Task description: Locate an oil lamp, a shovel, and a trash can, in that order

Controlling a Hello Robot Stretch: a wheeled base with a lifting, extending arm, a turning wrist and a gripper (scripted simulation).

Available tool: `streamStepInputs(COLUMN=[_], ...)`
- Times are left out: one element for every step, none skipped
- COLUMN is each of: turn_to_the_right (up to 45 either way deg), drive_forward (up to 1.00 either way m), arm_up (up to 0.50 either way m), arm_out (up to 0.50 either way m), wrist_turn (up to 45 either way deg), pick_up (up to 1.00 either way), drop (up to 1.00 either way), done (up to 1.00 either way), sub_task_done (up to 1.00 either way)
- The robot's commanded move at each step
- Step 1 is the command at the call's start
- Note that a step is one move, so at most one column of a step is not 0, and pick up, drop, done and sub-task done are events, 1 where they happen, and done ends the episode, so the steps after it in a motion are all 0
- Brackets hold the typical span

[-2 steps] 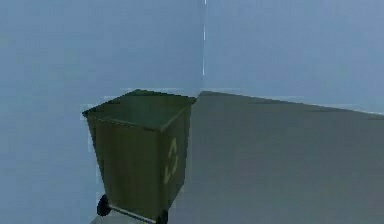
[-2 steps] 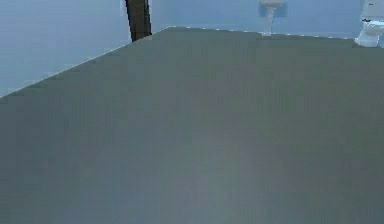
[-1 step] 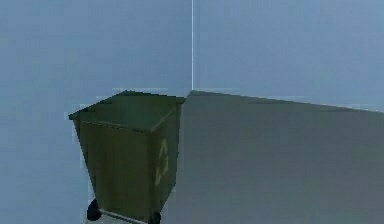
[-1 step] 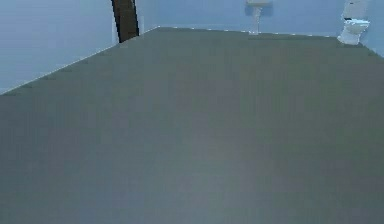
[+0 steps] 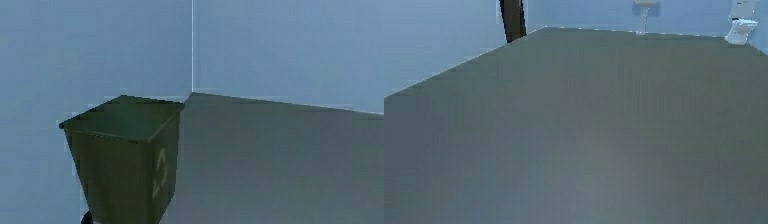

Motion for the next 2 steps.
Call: streamStepInputs(turn_to_the_right=[-21.0, 0.0], drive_forward=[0.0, 0.0], arm_up=[0.0, 0.0], arm_out=[0.0, 0.0], wrist_turn=[0.0, 0.0], pick_up=[0.0, 0.0], drop=[0.0, 0.0], done=[0.0, 1.0], sub_task_done=[0.0, 0.0])
